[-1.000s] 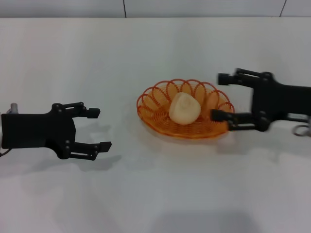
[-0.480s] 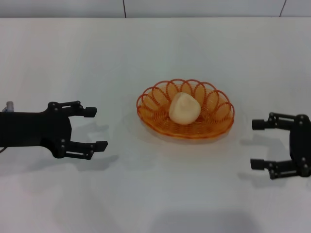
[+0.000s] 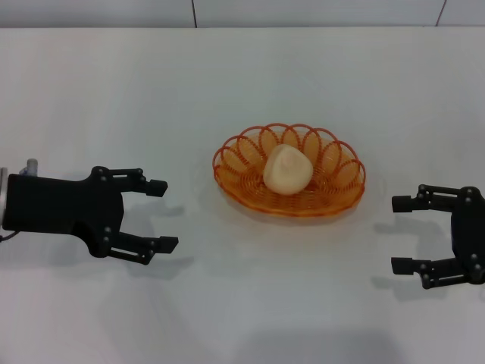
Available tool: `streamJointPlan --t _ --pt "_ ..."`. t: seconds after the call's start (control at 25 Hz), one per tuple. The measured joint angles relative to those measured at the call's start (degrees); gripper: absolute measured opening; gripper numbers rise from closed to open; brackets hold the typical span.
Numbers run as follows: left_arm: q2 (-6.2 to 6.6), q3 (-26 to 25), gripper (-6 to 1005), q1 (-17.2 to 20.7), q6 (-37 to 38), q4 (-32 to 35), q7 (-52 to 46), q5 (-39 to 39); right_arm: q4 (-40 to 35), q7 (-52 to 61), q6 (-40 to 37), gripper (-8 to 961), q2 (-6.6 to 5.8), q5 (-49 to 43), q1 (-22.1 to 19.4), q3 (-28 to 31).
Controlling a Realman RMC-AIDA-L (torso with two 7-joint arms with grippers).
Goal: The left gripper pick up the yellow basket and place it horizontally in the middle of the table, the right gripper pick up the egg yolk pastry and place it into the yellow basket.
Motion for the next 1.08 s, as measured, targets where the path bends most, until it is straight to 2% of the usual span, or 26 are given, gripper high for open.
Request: streamJointPlan --t 0.48,1.08 --pt "-0.35 0.47 893 -0.79 0.14 -0.04 -0.08 1.99 -0.17 1.6 -0.07 860 0.57 -2.36 0.64 -0.02" --pt "-0.39 0.36 893 -0.86 -0.89 -0.04 0.01 2.01 -0.12 1.53 0.34 860 0.66 -2.39 0.66 0.03"
